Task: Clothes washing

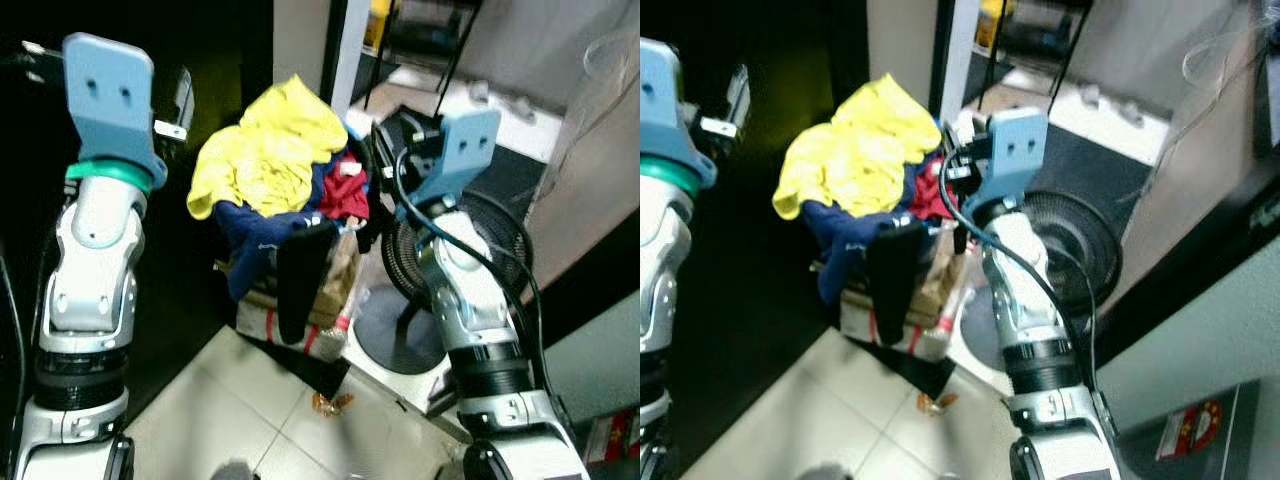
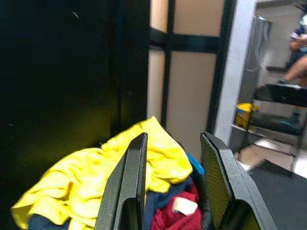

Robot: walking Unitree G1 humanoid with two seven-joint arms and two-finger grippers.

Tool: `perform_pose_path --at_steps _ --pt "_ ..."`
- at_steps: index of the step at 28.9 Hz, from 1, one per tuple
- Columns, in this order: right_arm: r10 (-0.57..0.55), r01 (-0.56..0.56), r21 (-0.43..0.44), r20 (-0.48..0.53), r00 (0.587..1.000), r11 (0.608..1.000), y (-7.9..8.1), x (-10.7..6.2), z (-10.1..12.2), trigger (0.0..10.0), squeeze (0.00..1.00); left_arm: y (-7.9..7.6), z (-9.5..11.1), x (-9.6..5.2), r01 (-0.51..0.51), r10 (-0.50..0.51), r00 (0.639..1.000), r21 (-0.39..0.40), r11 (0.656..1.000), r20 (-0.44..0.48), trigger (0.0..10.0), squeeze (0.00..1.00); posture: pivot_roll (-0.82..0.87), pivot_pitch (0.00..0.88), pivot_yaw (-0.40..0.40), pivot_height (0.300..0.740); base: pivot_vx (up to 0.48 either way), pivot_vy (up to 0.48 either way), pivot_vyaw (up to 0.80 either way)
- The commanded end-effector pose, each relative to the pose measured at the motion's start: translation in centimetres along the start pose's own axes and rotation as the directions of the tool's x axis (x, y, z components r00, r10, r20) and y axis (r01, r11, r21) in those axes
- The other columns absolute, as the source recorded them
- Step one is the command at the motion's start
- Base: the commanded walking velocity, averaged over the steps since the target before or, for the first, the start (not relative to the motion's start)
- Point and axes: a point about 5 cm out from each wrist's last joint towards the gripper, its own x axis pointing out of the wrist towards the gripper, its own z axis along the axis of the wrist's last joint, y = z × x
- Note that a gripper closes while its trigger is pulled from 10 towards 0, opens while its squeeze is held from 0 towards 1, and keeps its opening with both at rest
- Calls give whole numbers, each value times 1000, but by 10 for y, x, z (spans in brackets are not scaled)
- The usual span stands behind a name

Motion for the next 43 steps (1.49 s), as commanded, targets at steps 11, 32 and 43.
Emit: perform_pose_path --at_steps 11,32,43 --pt "-8 8 -5 -6 1000 1000 -2 -1 -1 10000 0 1 -1 0 2 -2 1000 11 1000 -2 10000 0 109 94 -64 740 466 0 0" --pt "-8 8 -19 -11 1000 1000 -2 -1 -2 10000 0 -28 -15 -15 238 -240 970 -53 970 -39 10000 0 102 92 -61 740 145 0 0" --pt "18 -20 -49 -37 999 999 1 -5 -9 10000 0 -58 -29 -36 431 -434 893 -47 901 -123 10000 0 102 92 -57 740 0 0 0"
